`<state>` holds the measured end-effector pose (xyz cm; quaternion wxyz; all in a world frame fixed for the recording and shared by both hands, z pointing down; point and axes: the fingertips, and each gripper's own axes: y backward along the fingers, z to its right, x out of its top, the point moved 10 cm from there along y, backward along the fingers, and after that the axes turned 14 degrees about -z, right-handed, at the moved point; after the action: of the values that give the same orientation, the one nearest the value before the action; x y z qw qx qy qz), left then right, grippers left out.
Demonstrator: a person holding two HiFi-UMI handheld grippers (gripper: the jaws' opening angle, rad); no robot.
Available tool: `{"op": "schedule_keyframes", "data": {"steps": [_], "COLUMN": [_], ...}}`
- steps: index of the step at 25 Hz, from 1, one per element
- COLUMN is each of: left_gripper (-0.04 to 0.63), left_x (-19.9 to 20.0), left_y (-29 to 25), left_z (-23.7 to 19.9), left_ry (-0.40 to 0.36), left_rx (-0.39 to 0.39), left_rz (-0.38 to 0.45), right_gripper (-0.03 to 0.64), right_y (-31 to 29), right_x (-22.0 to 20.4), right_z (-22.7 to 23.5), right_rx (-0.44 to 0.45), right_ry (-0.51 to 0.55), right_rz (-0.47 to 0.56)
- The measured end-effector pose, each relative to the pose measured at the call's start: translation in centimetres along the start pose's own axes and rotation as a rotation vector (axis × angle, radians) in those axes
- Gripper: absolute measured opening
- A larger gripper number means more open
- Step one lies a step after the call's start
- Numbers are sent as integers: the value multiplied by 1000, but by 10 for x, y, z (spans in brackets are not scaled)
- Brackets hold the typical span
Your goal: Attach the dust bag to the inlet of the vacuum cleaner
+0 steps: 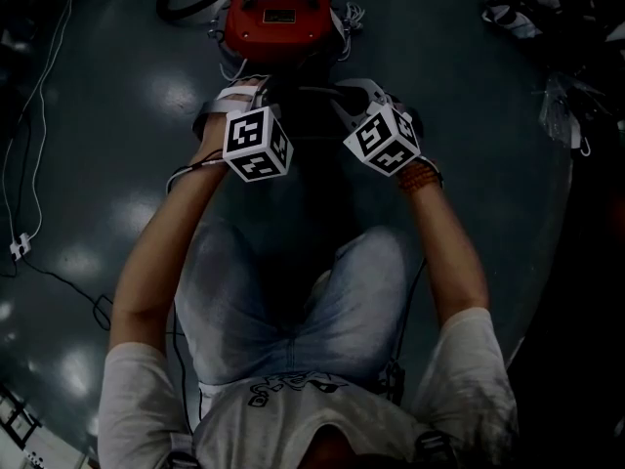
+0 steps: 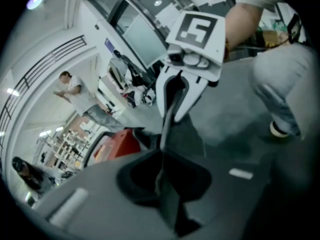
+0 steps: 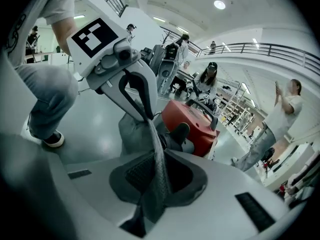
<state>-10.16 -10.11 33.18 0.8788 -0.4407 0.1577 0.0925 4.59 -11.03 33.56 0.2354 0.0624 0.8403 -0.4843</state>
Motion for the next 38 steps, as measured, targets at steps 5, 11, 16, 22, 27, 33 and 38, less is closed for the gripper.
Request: {"op": "schedule_keyframes", "data": {"steps": [5,11,16,22,27,33,38], "left_gripper": [32,38,34,12,3,30,67], "left_x": [-1,16,6,0,-5,-13,-17], "left_y": [-2,2,-1,0,3,6,19], "left_z": [-1,-11,-9,-14,-26,-17,-16], "left_ry": [20,-31,-10,70,85,147,327], "left_rx": [2,36,50,75,94,87,35], "left_rz": [10,27,22,46,46,67,154], "right_gripper": [40,40,40,31,31,32,115], "right_y": [1,-4,-6,-5,-5,-4,8], "right_x": [-1,-20,-11,-6,-17,-19,-17], "right_z": [0,-3,1,-1,-12,-12,-13], "right_rx": [-23,-3,-32,-63,-58,-45,21], "right_ry": [-4,-105,-95,-71,-109,-141,-215], "right_rz": [10,19,26,28,31,60,139]}}
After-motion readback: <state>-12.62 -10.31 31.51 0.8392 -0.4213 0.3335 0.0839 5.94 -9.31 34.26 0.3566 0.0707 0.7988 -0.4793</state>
